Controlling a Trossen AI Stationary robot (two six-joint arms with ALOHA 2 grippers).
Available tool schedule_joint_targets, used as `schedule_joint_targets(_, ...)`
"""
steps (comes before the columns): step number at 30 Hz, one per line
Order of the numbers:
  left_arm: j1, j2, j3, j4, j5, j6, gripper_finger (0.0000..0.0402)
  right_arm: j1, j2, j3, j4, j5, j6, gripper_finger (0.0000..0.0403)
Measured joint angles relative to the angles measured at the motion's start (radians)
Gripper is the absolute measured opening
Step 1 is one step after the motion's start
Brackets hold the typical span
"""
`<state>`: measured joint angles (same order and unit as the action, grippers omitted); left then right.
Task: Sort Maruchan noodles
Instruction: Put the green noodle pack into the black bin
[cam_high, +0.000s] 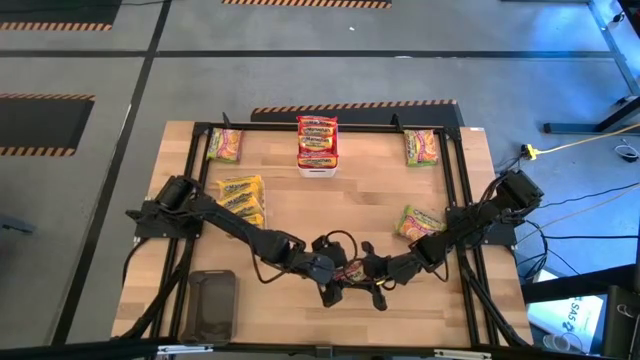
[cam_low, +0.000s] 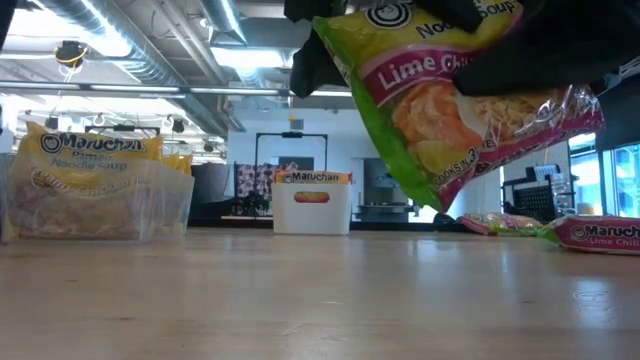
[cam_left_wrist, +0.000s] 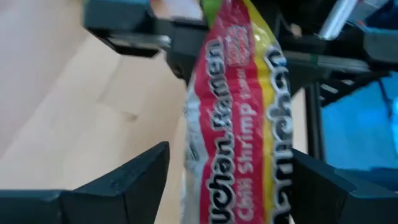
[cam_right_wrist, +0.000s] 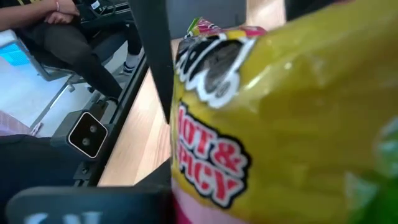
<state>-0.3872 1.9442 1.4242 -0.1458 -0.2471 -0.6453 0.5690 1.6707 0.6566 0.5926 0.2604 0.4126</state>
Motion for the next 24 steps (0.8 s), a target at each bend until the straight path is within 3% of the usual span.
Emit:
schedule_joint_targets(4,0.009,0.010,0.001,0.002,0.063,-0.010,0.0236,0.000,0.000,0.000,0.000,0.002,0.000,0.0108)
schedule_joint_targets(13,0.013,0.014,0.000,0.002,0.087,0.009,0.0131,0.000,0.000,0.000,0.005,0.002,0.003,0.0099)
schedule_joint_targets(21,0.014,0.012,0.000,-0.006,0.082,0.024,0.0123,0.000,-0.001,0.000,0.008,-0.006,-0.012,0.0202)
schedule_joint_targets(24,0.007,-0.017,0.000,-0.056,0.087,0.024,0.0123,0.000,-0.045,0.000,-0.054,-0.065,-0.029,0.0235)
